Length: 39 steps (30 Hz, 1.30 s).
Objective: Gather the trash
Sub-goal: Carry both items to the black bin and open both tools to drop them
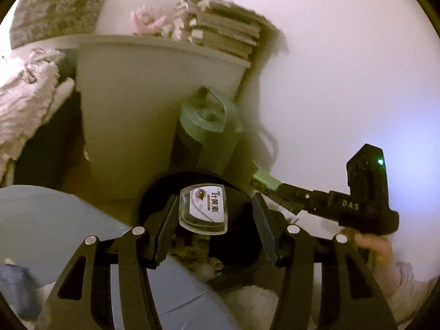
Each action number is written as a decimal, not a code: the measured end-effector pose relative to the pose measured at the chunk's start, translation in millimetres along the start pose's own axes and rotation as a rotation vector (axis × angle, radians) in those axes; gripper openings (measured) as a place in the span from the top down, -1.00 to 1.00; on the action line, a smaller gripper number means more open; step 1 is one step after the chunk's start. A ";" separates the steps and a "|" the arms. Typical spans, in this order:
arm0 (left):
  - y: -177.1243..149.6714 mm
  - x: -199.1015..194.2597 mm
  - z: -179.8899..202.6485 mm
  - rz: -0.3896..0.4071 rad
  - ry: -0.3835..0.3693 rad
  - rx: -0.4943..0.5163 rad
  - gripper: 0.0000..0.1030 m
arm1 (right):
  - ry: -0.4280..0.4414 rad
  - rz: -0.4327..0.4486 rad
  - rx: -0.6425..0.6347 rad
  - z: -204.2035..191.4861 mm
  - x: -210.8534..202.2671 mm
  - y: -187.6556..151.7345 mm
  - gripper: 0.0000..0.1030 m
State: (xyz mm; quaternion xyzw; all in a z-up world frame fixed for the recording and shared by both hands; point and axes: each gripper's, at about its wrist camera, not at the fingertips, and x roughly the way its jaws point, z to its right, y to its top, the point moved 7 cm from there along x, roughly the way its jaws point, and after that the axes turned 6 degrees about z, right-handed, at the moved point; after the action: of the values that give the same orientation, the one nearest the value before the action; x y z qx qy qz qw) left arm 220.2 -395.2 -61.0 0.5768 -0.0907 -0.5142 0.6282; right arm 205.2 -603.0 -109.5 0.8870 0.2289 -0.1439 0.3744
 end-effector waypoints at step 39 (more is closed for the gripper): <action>-20.9 62.0 6.0 -0.123 0.027 -0.017 -0.51 | -0.029 -0.040 0.118 45.6 40.0 -5.1 -0.01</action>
State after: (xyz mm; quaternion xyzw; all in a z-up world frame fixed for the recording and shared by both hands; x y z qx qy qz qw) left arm 232.8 -441.4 -105.9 0.5828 -0.0424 -0.5449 0.6014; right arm 233.0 -621.2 -160.5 0.9005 0.2321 -0.1776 0.3221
